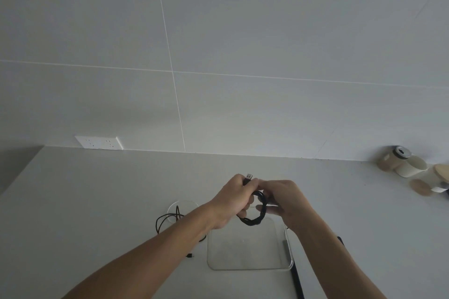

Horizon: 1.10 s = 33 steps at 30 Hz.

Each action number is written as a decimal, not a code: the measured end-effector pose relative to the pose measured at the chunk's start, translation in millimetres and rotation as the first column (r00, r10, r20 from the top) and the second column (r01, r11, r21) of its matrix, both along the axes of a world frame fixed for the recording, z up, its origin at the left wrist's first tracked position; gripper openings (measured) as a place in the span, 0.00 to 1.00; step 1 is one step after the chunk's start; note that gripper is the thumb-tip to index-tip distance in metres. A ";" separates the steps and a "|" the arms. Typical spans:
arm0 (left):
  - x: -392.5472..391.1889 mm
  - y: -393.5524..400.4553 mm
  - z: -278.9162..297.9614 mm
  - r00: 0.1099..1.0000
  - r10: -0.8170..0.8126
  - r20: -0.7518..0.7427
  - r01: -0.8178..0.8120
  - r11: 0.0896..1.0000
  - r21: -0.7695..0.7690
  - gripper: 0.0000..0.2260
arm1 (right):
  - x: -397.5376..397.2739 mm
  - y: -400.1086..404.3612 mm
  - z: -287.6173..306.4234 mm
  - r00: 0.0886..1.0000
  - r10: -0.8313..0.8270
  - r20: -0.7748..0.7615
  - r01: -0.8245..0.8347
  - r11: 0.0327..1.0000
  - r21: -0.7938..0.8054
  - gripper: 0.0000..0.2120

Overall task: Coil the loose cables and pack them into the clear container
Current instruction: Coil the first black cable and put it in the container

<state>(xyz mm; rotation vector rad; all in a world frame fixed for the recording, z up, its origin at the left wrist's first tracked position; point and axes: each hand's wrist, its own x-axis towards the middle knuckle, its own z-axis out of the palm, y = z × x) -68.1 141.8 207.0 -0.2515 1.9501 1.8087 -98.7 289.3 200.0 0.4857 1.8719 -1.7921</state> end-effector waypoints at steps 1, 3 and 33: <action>0.4 -0.3 -2.0 0.999 0.007 -0.043 -0.011 0.996 -0.093 0.13 | 0.4 0.4 1.5 0.998 0.058 0.014 -0.058 0.998 0.013 0.09; -0.7 -3.2 -5.0 0.994 -0.009 -0.109 -0.019 0.968 -0.251 0.15 | 1.0 0.7 3.4 0.985 0.168 0.040 -0.169 0.985 0.024 0.09; -11.7 -20.4 -33.1 0.990 0.015 0.143 -0.022 0.999 0.044 0.15 | 36.6 -15.3 -49.1 0.448 0.516 -0.730 0.017 0.811 0.584 0.03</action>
